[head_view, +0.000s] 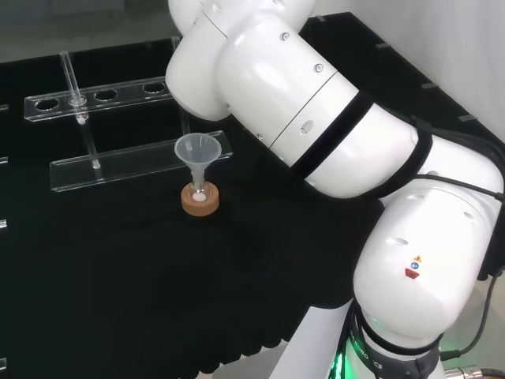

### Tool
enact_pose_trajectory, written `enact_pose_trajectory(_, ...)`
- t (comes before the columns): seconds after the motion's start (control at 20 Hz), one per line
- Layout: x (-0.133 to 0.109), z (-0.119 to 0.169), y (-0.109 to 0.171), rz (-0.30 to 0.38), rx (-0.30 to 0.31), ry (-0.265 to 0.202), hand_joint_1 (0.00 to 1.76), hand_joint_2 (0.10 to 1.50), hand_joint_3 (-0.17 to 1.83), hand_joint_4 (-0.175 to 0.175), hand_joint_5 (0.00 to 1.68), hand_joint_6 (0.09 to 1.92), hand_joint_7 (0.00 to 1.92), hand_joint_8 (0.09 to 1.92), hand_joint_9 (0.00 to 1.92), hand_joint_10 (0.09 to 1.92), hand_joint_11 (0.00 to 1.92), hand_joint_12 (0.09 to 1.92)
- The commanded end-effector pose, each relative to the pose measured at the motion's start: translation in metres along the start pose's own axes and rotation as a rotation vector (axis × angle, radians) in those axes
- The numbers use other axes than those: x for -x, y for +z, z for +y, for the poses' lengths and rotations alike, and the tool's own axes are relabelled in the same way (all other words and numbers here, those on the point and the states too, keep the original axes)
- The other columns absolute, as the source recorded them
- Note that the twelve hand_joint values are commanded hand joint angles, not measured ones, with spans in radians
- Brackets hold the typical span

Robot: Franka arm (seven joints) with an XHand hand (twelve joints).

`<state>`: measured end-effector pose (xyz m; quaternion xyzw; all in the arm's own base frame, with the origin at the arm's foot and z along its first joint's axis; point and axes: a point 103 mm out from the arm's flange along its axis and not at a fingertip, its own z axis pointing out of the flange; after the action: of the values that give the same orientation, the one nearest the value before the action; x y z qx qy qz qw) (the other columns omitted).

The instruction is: Put the weighing funnel back on the table.

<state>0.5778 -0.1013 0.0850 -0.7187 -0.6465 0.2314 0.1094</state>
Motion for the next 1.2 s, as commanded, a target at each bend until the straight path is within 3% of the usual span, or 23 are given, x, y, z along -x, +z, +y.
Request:
enact_pose_trajectory(0.05, -0.001, -0.003, -0.002, 0.001, 0.02, 0.001, 1.01, 0.92, 0.14, 0.079, 0.97, 0.76, 0.33, 0.74, 0.74, 0.47, 0.77, 1.07)
enact_pose_trajectory(0.2, -0.002, -0.004, -0.002, -0.004, 0.017, -0.003, 0.98, 0.79, 0.35, 0.016, 0.82, 0.73, 0.3, 0.73, 0.69, 0.52, 0.71, 1.11)
enact_pose_trajectory(0.3, -0.003, -0.005, -0.002, -0.008, 0.014, -0.009, 0.97, 0.71, 0.48, 0.001, 0.71, 0.73, 0.28, 0.73, 0.65, 0.54, 0.66, 1.15)
enact_pose_trajectory(0.7, -0.004, -0.011, -0.008, -0.001, 0.013, -0.016, 0.95, 0.63, 0.57, -0.01, 0.55, 0.67, 0.22, 0.72, 0.58, 0.58, 0.57, 1.2)
enact_pose_trajectory(0.9, 0.0, -0.02, -0.017, 0.016, 0.034, -0.02, 0.93, 0.6, 0.58, -0.026, 0.42, 0.56, 0.18, 0.71, 0.53, 0.61, 0.5, 1.25)
enact_pose_trajectory(1.2, 0.011, -0.045, -0.039, 0.035, 0.065, -0.015, 0.9, 0.58, 0.58, -0.029, 0.39, 0.44, 0.16, 0.71, 0.48, 0.64, 0.45, 1.29)
